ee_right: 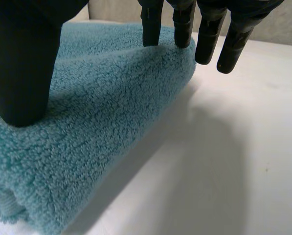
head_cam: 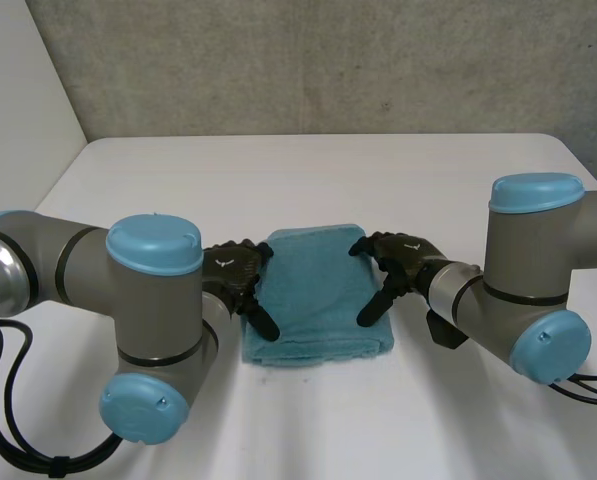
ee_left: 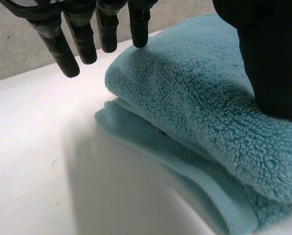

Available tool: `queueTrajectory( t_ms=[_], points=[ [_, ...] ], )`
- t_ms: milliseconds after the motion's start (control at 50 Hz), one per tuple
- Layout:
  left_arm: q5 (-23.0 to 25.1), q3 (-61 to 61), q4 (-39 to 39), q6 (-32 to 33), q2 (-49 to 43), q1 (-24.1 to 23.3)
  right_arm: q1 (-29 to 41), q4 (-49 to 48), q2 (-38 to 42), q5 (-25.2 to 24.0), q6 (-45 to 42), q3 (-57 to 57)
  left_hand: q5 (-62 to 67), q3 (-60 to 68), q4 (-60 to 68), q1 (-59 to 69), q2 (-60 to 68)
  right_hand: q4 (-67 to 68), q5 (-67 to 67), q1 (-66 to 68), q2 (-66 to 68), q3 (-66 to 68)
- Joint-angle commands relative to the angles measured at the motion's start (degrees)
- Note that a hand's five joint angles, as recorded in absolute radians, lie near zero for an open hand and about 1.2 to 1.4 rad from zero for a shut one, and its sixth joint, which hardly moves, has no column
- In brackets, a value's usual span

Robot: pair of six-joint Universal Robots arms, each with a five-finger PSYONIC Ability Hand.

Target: Fold the laundry

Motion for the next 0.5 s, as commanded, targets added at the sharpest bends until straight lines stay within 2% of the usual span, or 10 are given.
queueTrajectory(
  t_ms=[20, 120, 160, 180, 220, 260, 320, 400, 420, 500],
  points=[
    [0.2, -1.4, -1.7, 0.8, 2.2, -0.7, 0.2, 4.1, 0.3, 0.7, -6.2, -1.7, -2.8, -2.4, -1.8, -1.4, -1.8, -3.4, -3.5, -2.1, -2.8, -2.4],
    [0.2, -0.9, -1.9, 0.7, 7.7, -1.5, 0.0, 4.1, -2.5, 2.7, -6.0, -2.5, -2.8, -2.4, -1.8, -1.4, -1.8, -3.4, -3.5, -2.1, -2.8, -2.4],
    [0.2, -0.6, -2.0, 0.8, 10.4, -1.5, -0.4, 4.1, -9.9, 5.6, -6.1, -3.2, -2.8, -2.4, -1.8, -1.4, -1.8, -3.4, -3.5, -2.1, -2.8, -2.4],
    [0.3, 0.1, -2.0, 1.0, 13.1, -0.9, -0.4, 4.1, -9.9, 5.6, -6.1, -3.2, -2.8, -2.4, -1.8, -1.4, -1.8, -3.4, -3.5, -2.1, -2.8, -2.4],
    [0.4, 1.1, -2.5, 1.0, 16.0, -0.8, -0.5, 3.9, -16.7, 8.6, -6.0, -3.5, -2.7, -2.4, -1.7, -1.3, -1.8, -3.4, -3.5, -2.1, -2.8, -2.4],
    [0.4, 2.2, -3.7, 1.3, 18.7, -0.1, -0.7, 3.7, -19.9, 10.0, -6.0, -3.9, -2.5, -2.2, -1.6, -1.2, -1.6, -3.4, -3.5, -2.1, -2.8, -2.4],
    [0.7, 4.9, -8.4, 1.4, 23.5, 2.9, -1.6, 3.5, -25.1, 13.1, -6.4, -4.5, -1.9, -1.6, -0.9, -0.5, -1.0, -3.4, -3.5, -2.1, -2.8, -2.4],
    [2.4, 9.6, -18.3, 2.0, 27.6, 8.7, -5.0, 3.9, -28.6, 14.7, -6.7, -4.5, -2.5, -2.2, -1.5, -1.2, -1.6, -3.4, -3.5, -2.1, -2.8, -2.4],
    [2.4, 9.6, -18.3, 2.0, 27.6, 8.7, -6.0, 4.4, -29.7, 14.9, -6.9, -4.6, -2.5, -2.2, -1.6, -1.2, -1.6, -3.4, -3.5, -2.1, -2.8, -2.4],
    [6.9, 10.3, -22.8, 2.0, 30.9, 13.2, -7.1, 5.1, -31.4, 14.9, -7.3, -4.6, -2.8, -2.4, -1.8, -1.4, -1.8, -3.4, -3.5, -2.1, -2.8, -2.4]
  ],
)
